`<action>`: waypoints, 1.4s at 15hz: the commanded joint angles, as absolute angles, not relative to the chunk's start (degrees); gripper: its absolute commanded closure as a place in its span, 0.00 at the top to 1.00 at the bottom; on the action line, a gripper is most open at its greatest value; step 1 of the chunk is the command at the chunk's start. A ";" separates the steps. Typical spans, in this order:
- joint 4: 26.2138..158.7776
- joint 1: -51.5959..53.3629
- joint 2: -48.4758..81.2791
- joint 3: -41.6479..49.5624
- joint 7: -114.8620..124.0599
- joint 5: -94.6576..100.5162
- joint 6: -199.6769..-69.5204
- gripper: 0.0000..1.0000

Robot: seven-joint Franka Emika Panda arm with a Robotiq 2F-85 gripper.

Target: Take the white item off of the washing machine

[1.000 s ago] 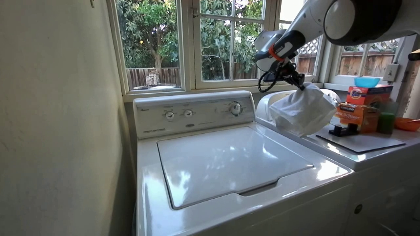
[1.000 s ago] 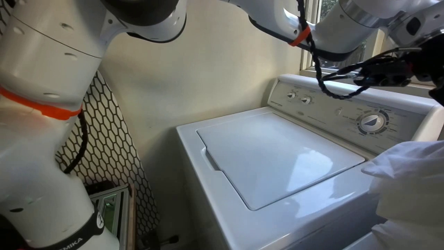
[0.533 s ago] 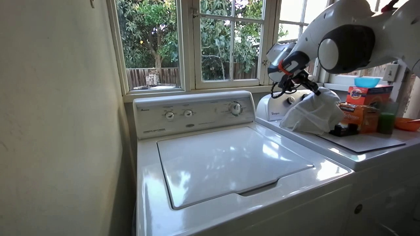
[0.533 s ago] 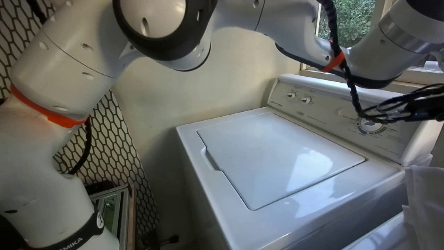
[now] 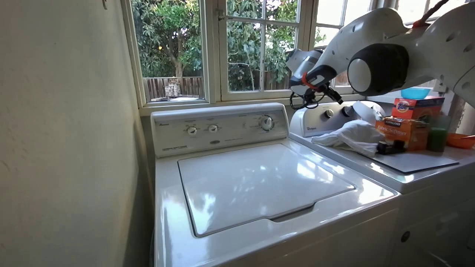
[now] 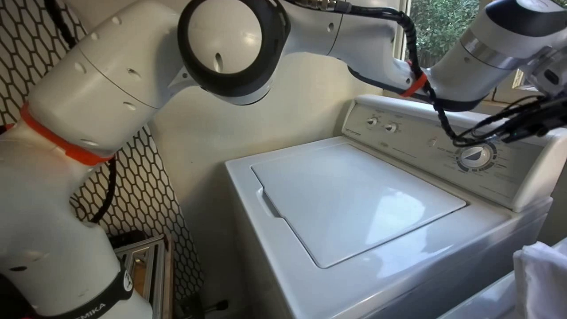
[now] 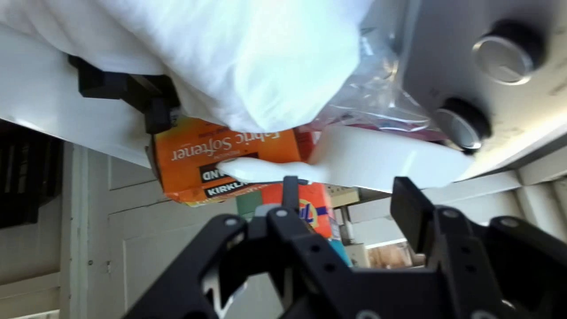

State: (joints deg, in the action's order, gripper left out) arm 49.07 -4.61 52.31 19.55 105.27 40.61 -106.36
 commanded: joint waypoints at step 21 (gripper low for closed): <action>100.14 -3.18 6.82 -3.11 58.59 10.74 -143.81 1.00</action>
